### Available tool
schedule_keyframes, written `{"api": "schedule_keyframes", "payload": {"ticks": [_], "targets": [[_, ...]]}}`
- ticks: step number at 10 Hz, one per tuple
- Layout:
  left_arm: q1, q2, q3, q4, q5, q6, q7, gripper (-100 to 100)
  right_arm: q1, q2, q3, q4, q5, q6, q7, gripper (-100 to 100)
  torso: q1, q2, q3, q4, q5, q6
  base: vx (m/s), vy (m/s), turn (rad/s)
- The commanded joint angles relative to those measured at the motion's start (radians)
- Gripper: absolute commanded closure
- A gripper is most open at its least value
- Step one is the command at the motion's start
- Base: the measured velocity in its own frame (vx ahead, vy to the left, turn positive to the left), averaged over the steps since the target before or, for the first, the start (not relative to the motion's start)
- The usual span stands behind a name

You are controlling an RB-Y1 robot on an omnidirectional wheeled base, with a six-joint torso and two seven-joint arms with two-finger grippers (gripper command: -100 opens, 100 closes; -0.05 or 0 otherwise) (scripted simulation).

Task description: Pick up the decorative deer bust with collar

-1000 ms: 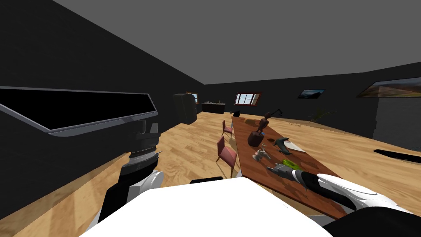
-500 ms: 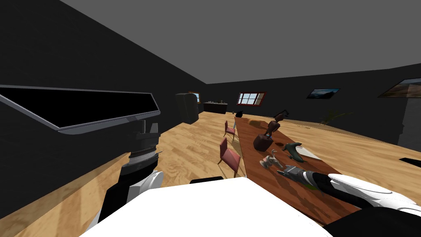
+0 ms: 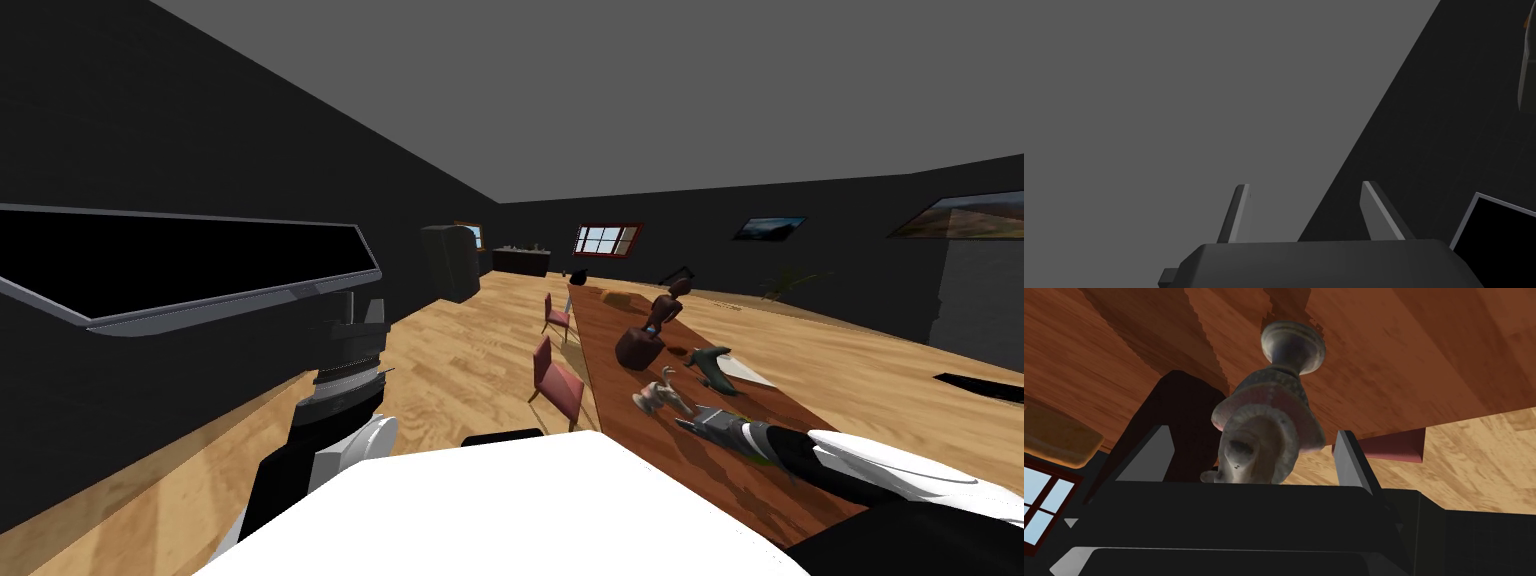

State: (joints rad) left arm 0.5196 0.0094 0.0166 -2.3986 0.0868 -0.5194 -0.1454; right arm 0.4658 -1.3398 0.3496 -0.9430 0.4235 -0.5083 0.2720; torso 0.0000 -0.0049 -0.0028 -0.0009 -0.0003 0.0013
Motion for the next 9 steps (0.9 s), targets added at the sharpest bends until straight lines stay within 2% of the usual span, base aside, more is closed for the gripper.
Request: {"api": "schedule_keyframes", "payload": {"ticks": [1, 2, 3, 4, 5, 6, 7, 8, 9], "targets": [[0.000, 0.000, 0.000, 0.000, 0.000, 0.000, 0.000, 0, 0.017, 0.000, -0.003, -0.012, -0.021, 0.000, 0.036, -100, 0.000, 0.000, 0.000, 0.000, 0.000, 0.000, 0.094, -0.008, -0.053], [0.000, 0.000, 0.000, 0.000, 0.000, 0.000, 0.000, 0, 0.039, 0.002, -0.003, -0.019, -0.060, -0.006, 0.073, -100, 0.000, 0.000, 0.000, 0.000, 0.000, -0.001, 0.113, -0.017, -0.107], [0.000, 0.000, 0.000, 0.000, 0.000, 0.000, 0.000, 0, 0.039, 0.002, -0.003, -0.019, -0.060, -0.006, 0.088, -100, 0.000, -0.001, -0.001, 0.000, 0.000, 0.000, 0.094, -0.009, -0.051], [0.000, 0.000, 0.000, 0.000, 0.000, 0.000, 0.000, 0, 0.061, 0.005, -0.003, -0.027, -0.099, -0.012, 0.124, -100, 0.000, 0.000, 0.000, 0.000, 0.000, -0.001, 0.109, -0.022, -0.080], [0.000, 0.000, 0.000, 0.000, 0.000, 0.000, 0.000, 0, 0.061, 0.005, -0.003, -0.027, -0.099, -0.012, 0.140, -100, -0.001, -0.001, -0.001, 0.000, 0.000, 0.000, 0.090, -0.015, -0.054], [0.000, 0.000, 0.000, 0.000, 0.000, 0.000, 0.000, 0, 0.083, 0.007, -0.003, -0.035, -0.138, -0.018, 0.174, -100, -0.001, 0.000, 0.000, 0.000, 0.000, -0.001, 0.094, -0.013, -0.109], [0.000, 0.000, 0.000, 0.000, 0.000, 0.000, 0.000, 0, 0.083, 0.007, -0.003, -0.035, -0.138, -0.018, 0.192, -100, -0.001, 0.000, 0.000, 0.000, 0.000, 0.000, 0.079, -0.008, -0.062], [0.000, 0.000, 0.000, 0.000, 0.000, 0.000, 0.000, 0, 0.105, 0.010, -0.003, -0.043, -0.177, -0.024, 0.226, -100, 0.000, 0.001, 0.000, 0.000, 0.000, -0.001, 0.109, -0.006, -0.095], [0.000, 0.000, 0.000, 0.000, 0.000, 0.000, 0.000, 0, 0.105, 0.010, -0.003, -0.043, -0.177, -0.024, 0.244, -100, 0.000, -0.001, 0.000, 0.000, 0.000, 0.000, 0.086, -0.002, -0.052]]}}
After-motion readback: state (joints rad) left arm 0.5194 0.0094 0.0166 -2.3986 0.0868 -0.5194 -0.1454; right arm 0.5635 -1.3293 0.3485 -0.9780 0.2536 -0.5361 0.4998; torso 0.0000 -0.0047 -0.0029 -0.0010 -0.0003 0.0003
